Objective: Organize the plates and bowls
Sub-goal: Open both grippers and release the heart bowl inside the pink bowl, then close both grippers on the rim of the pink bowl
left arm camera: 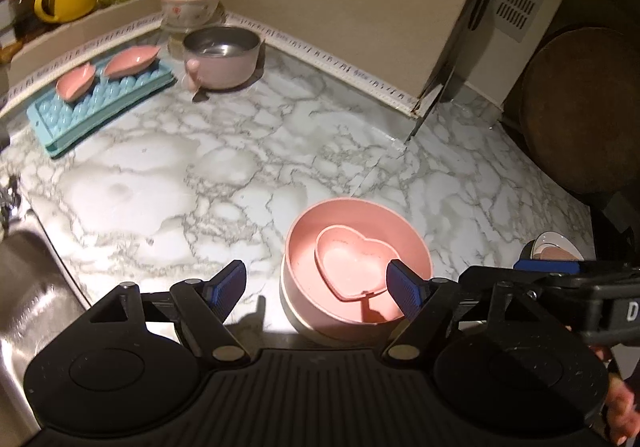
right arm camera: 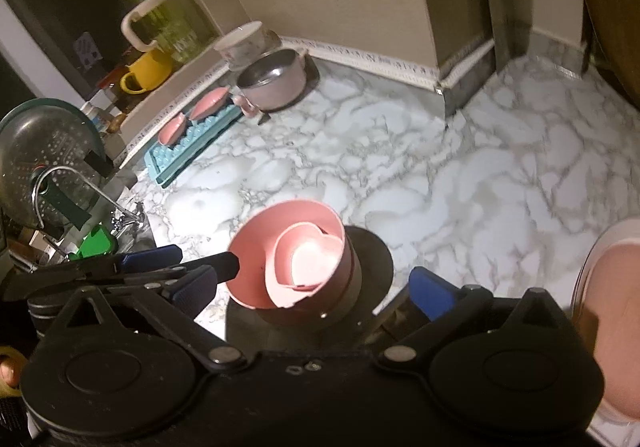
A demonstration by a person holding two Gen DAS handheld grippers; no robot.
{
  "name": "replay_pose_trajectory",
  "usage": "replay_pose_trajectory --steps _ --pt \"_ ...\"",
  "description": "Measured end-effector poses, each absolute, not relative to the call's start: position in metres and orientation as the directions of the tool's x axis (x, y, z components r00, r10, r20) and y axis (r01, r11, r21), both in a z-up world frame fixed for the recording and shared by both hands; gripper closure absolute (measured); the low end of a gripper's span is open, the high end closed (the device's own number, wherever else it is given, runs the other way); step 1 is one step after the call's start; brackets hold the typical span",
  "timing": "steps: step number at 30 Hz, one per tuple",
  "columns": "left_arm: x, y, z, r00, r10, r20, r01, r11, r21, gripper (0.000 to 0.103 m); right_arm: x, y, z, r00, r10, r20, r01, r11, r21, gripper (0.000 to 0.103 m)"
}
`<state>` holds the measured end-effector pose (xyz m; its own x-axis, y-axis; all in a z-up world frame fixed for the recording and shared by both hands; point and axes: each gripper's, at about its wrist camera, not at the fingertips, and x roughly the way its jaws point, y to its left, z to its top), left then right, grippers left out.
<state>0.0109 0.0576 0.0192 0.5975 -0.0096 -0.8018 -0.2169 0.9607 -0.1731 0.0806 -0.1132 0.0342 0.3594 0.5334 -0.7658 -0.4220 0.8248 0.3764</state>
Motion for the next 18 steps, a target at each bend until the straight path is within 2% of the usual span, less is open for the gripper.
replay_pose_trajectory --steps 7,18 --pt "0.019 0.062 0.002 0.557 0.018 -0.830 -0.271 0.949 -0.162 0.026 0.090 -0.113 0.014 0.332 0.512 -0.792 -0.315 0.852 0.419 0.001" --pt "0.037 0.067 -0.028 0.486 0.027 -0.873 -0.335 0.929 -0.158 0.026 0.104 -0.106 -0.007 0.357 0.446 -0.820 -0.238 0.893 0.382 0.012"
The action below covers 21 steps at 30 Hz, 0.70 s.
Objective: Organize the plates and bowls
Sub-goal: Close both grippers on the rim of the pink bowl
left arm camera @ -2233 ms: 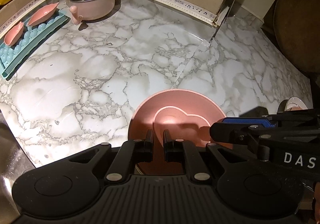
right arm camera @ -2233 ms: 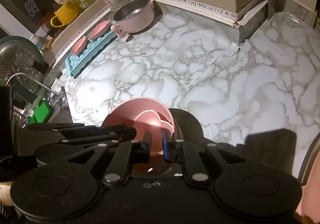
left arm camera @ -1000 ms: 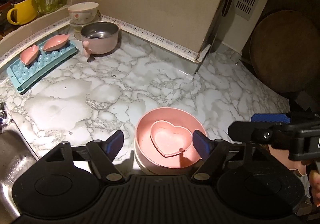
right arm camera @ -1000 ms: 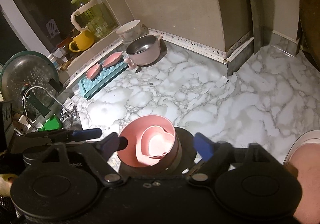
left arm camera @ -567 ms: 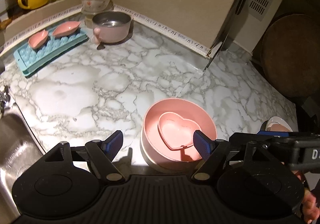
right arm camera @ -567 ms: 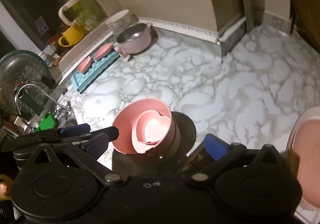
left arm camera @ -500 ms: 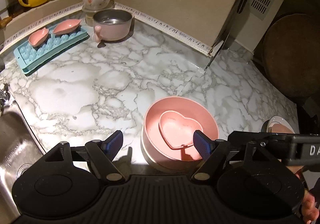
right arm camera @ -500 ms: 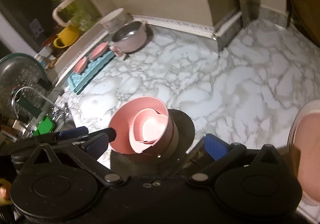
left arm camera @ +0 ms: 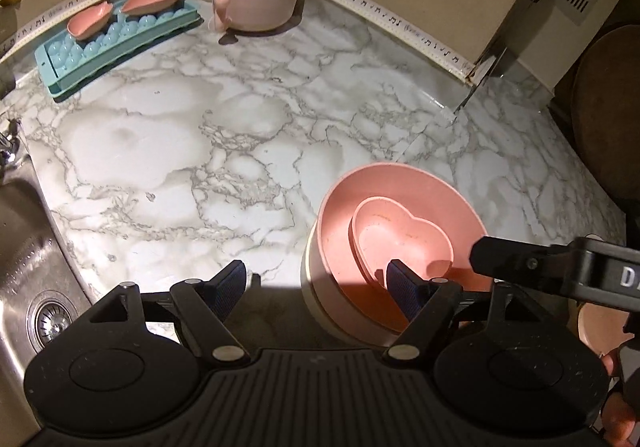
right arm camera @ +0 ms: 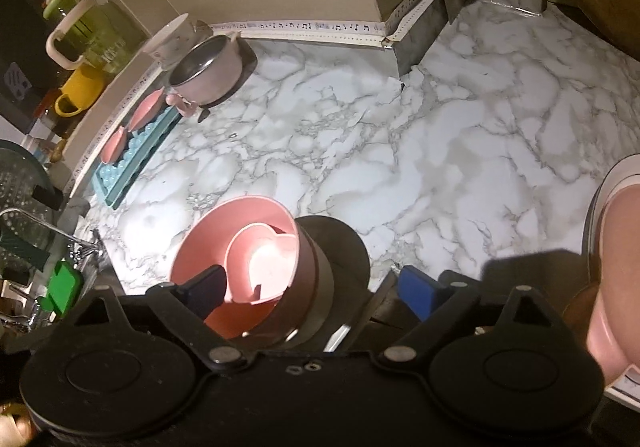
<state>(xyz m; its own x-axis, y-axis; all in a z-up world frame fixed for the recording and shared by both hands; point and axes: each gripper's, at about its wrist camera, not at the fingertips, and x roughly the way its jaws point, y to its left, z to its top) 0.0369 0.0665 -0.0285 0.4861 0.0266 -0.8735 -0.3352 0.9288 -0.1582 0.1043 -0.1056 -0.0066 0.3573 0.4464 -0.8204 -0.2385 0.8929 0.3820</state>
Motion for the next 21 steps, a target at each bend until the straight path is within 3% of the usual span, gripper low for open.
replay_pose_trajectory --steps 21 --pt "0.055 0.065 -0.051 0.446 0.002 -0.895 -0.352 0.920 -0.173 0.027 0.124 -0.096 -0.043 0.270 0.446 -0.853 -0.130 0.895 0.427 0.046"
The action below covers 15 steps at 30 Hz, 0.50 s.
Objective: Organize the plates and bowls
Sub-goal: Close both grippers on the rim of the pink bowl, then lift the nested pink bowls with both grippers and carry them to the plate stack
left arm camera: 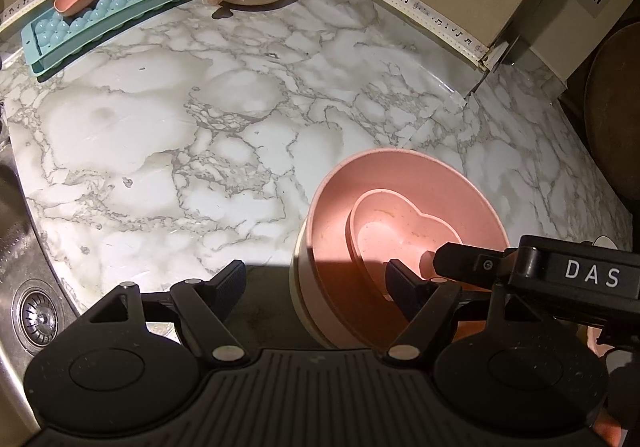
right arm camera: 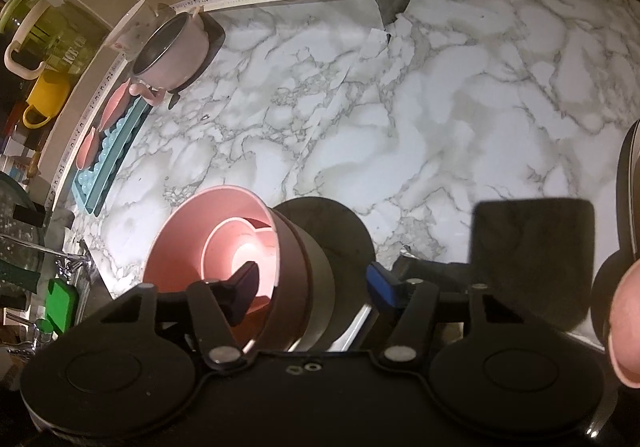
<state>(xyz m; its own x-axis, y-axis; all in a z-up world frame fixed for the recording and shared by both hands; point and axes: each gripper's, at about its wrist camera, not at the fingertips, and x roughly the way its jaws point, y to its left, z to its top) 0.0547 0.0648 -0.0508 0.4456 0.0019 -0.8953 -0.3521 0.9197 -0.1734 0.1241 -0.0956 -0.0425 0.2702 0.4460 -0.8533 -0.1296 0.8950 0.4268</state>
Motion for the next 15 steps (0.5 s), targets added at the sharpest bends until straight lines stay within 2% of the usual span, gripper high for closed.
replay_pose_trajectory --steps 3,7,9,15 --pt "0.0549 0.0642 -0.0518 0.446 -0.004 -0.895 -0.349 0.920 -0.177 0.027 0.1245 -0.0947 -0.0429 0.270 0.445 -0.854 -0.130 0.896 0.425 0.048" --pt "0.0545 0.0619 -0.0514 0.452 -0.019 -0.892 -0.338 0.922 -0.191 0.035 0.1244 -0.0933 -0.0427 0.267 0.456 -0.849 -0.133 0.890 0.436 0.059" --pt "0.0538 0.0619 -0.0511 0.455 -0.021 -0.890 -0.337 0.921 -0.194 0.035 0.1242 -0.0922 -0.0422 0.263 0.463 -0.846 -0.137 0.886 0.443 0.063" --pt "0.0533 0.0593 -0.0484 0.463 -0.040 -0.885 -0.316 0.926 -0.208 0.050 0.1234 -0.0897 -0.0408 0.262 0.473 -0.841 -0.147 0.881 0.449 0.073"
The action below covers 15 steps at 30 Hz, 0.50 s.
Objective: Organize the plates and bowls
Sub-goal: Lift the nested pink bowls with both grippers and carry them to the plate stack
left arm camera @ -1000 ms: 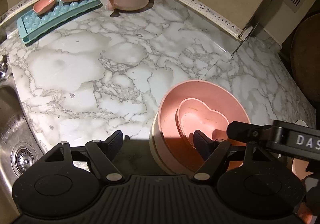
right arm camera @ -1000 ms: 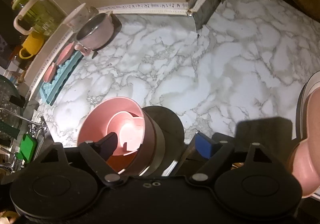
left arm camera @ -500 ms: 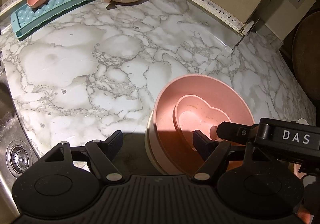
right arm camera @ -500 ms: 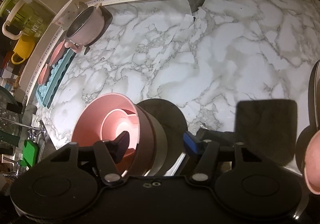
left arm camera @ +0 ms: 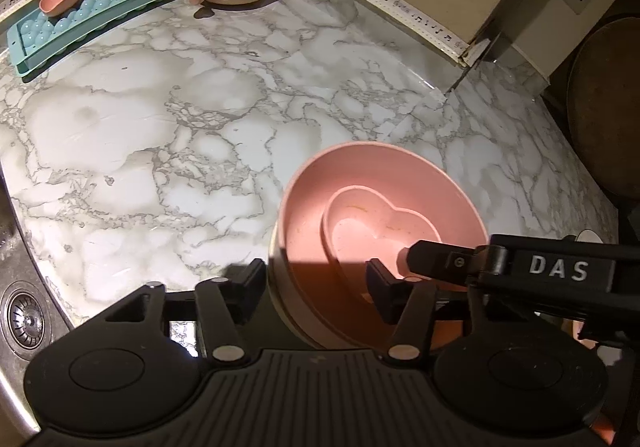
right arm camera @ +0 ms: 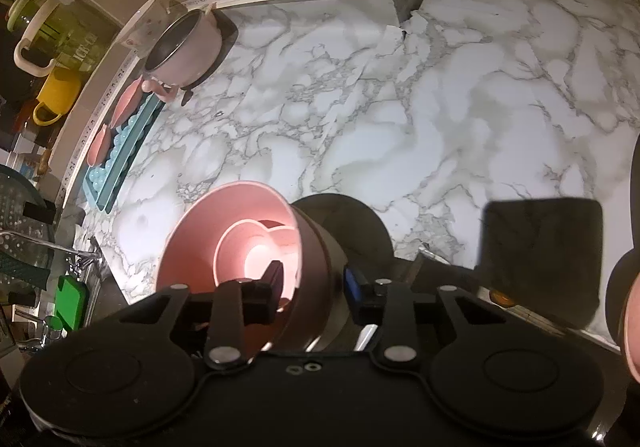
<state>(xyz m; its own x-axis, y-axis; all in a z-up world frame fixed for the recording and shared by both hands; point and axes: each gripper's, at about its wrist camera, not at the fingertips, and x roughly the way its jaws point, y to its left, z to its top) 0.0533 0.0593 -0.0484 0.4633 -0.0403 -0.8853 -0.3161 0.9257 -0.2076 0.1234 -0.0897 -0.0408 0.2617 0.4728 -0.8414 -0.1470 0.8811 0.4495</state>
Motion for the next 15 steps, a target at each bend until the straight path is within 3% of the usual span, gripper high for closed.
replay_pose_trajectory --steps 15 --pt "0.047 0.059 -0.035 0.472 -0.041 -0.881 -0.295 0.934 -0.202 0.051 0.117 -0.088 -0.034 0.302 0.444 -0.844 -0.153 0.896 0.417 0.078"
